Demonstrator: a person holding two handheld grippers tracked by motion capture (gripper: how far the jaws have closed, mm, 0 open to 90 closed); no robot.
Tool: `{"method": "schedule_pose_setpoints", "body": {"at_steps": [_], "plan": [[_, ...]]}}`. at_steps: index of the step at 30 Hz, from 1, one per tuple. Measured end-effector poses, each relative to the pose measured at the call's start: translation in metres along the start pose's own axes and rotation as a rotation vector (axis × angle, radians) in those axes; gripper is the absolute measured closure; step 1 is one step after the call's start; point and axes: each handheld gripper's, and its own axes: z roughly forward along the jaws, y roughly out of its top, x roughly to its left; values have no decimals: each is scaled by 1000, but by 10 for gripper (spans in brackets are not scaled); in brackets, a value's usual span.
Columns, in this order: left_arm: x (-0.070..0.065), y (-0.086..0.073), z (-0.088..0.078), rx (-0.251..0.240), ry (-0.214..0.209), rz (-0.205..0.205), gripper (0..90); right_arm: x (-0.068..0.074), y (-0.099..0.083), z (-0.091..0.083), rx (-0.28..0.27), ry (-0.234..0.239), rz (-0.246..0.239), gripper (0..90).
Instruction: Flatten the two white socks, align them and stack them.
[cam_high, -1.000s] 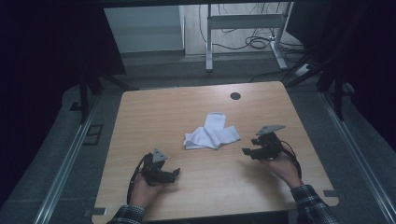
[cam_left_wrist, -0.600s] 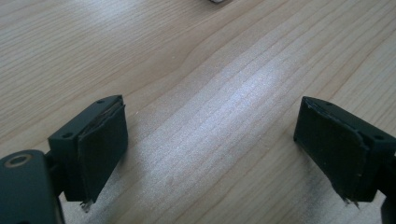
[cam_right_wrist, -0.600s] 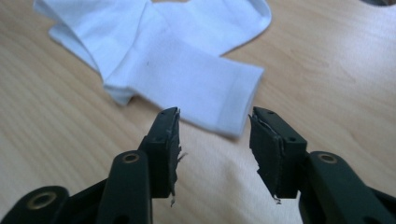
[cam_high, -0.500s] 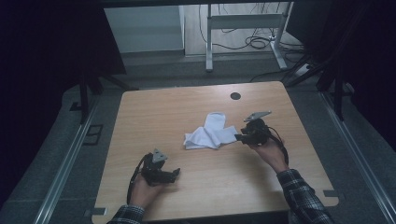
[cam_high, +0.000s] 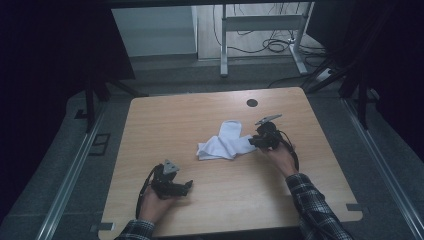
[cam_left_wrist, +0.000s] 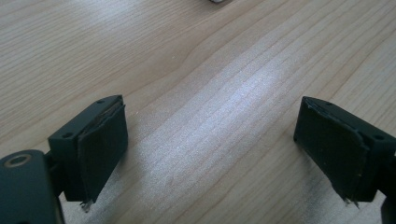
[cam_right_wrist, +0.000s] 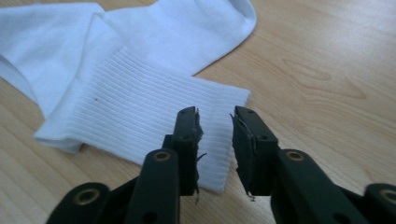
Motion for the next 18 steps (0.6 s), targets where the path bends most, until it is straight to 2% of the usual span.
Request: {"method": "schedule_pose_setpoints", "body": {"at_steps": [2,6,8,11,13,15,18], "plan": [[0,0,0,0,0,0,99,-1,-1,5,8,-13,-3,633],[0,0,0,0,0,0,99,-3,-4,11,27,-12,6,567],[0,0,0,0,0,0,99,-3,-7,14,43,-15,-2,566],[0,0,0,0,0,0,99,-3,-9,14,35,0,14,672],[0,0,0,0,0,0,100,-2,-9,13,43,8,5,778],[0,0,0,0,0,0,99,1,-8,9,55,-7,-12,796],[0,0,0,0,0,0,99,1,-4,-3,24,2,-20,800]]}}
